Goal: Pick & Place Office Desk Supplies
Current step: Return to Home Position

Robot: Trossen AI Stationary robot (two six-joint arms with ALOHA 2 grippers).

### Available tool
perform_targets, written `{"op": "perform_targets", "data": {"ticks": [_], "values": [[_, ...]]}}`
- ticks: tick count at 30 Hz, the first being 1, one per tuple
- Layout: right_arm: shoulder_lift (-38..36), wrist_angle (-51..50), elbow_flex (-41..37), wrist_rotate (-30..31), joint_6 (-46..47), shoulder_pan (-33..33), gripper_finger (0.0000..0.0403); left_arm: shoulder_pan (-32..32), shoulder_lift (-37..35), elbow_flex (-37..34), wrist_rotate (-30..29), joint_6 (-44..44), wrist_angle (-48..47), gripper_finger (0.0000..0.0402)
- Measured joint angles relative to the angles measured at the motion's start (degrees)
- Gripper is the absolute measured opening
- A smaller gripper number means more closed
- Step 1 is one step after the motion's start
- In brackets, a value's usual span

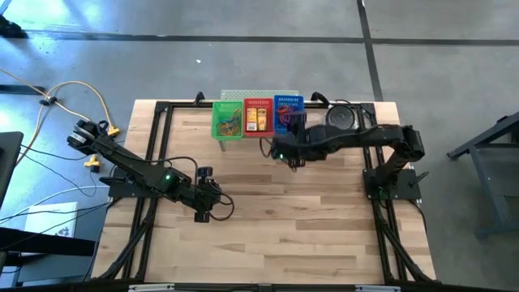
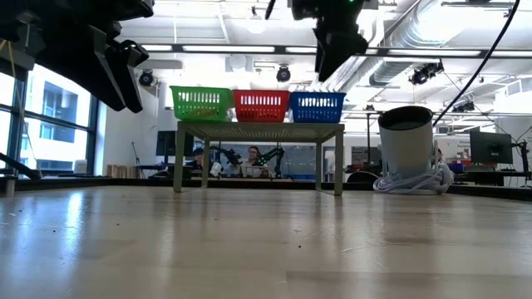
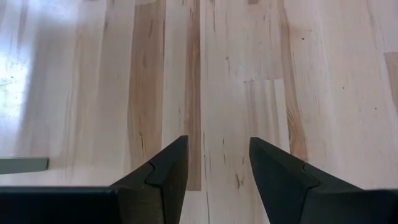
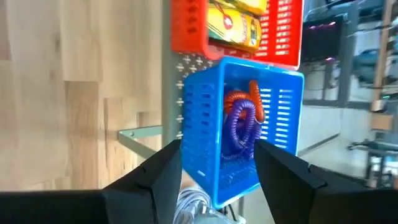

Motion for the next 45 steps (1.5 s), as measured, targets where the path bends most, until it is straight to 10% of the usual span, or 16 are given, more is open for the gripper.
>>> {"op": "perform_targets", "data": {"ticks": [15, 21, 30, 37, 45], "values": [[-0.01, -2.91, 0.0, 2.76, 24.8, 18.71, 0.0172, 0.0, 0.0, -0.02, -0.59, 1.07, 2.07, 0.0162], [-1.03, -6.82, 0.02, 8.08, 30.89, 22.71, 0.011, 0.0, 0.0, -0.02, -1.27, 3.78, 7.08, 0.0162], [-4.15, -21.64, -0.04, -2.68, 40.01, 24.77, 0.0008, -0.67, -1.56, 0.07, -11.09, 1.88, 7.62, 0.0126], [-19.11, -17.01, -5.74, -2.81, 40.66, 31.93, 0.0003, -0.63, -9.87, 0.09, -12.87, 1.62, 3.43, 0.0015], [-45.5, 8.72, -27.62, 0.2, 35.45, 37.84, 0.0003, -1.14, -26.43, 0.1, -13.61, 8.82, 4.44, 0.0001]]}}
